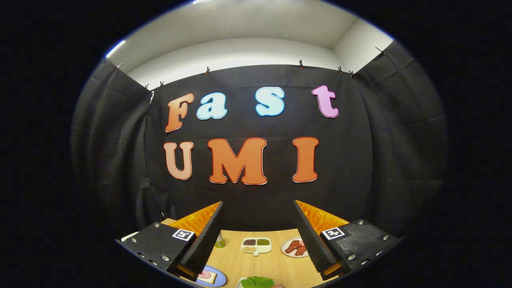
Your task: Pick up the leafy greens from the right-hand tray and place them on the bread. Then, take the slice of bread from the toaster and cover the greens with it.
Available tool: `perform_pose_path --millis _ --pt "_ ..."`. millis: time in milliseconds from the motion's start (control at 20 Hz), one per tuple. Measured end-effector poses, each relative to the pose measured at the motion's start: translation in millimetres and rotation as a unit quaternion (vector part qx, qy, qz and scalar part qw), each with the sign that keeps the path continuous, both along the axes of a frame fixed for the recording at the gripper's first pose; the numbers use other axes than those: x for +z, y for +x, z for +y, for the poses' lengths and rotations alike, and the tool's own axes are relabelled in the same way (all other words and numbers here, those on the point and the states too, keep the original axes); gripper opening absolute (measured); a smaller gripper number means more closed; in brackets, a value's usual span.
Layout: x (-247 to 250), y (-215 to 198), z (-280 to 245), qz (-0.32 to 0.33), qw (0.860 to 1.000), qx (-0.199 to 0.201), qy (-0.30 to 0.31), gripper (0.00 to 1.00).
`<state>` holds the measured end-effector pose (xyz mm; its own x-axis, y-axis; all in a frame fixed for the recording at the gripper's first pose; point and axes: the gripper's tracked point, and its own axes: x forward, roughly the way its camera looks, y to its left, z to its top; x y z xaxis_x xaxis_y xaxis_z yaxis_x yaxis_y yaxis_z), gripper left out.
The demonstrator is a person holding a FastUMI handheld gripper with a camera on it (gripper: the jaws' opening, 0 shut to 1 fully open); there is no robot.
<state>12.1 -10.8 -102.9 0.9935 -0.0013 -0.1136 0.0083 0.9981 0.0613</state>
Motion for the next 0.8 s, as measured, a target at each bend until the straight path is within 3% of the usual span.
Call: perform_pose_path --millis 350,800 --pt "-102 3 3 0.121 0.992 0.014 0.033 1.00" --pt "-241 -25 17 0.297 0.954 0.042 0.024 0.99"
